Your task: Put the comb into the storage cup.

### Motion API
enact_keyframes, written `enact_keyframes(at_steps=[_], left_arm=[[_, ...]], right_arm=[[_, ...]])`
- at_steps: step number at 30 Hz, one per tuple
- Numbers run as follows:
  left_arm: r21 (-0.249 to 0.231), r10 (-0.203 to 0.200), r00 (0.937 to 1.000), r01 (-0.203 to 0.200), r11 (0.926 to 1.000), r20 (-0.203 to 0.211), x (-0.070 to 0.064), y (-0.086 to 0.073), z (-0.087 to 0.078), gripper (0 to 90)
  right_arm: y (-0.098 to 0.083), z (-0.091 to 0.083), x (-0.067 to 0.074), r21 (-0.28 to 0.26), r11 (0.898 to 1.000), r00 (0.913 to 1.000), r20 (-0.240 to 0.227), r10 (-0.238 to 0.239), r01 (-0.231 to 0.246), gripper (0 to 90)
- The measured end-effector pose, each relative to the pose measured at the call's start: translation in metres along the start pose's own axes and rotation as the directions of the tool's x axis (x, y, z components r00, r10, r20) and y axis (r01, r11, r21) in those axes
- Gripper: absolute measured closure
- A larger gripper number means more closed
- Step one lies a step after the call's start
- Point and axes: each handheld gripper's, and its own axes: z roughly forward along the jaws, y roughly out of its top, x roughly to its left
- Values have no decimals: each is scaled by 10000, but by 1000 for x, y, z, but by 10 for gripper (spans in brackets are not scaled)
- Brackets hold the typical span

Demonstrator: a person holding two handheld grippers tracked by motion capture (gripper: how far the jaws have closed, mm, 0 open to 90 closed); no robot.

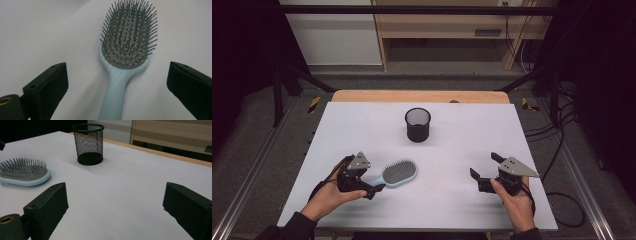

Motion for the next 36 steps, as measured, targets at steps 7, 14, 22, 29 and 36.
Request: enact_keyframes(at_steps=[7,14,22,29,36], left_arm=[[372,234,9997,-237,9990,82,-3,2,2,40],[637,342,9994,-346,9974,72,-1,1,2,41],[746,401,9990,-415,9963,202,3,-2,-1,62],[889,509,9981,-537,9946,334,4,-3,6,108],[1119,599,9978,-629,9917,298,5,-3,10,185]], right_arm=[[-1,-1,0,21,10000,10000,-76,24,-23,58],[0,0,0,66,10000,10000,-96,18,-17,58],[0,0,1,89,10000,9999,-97,28,-27,58],[0,-1,1,68,10000,9999,-139,52,-51,60],[0,-1,1,103,9999,9999,-155,55,-53,60]])
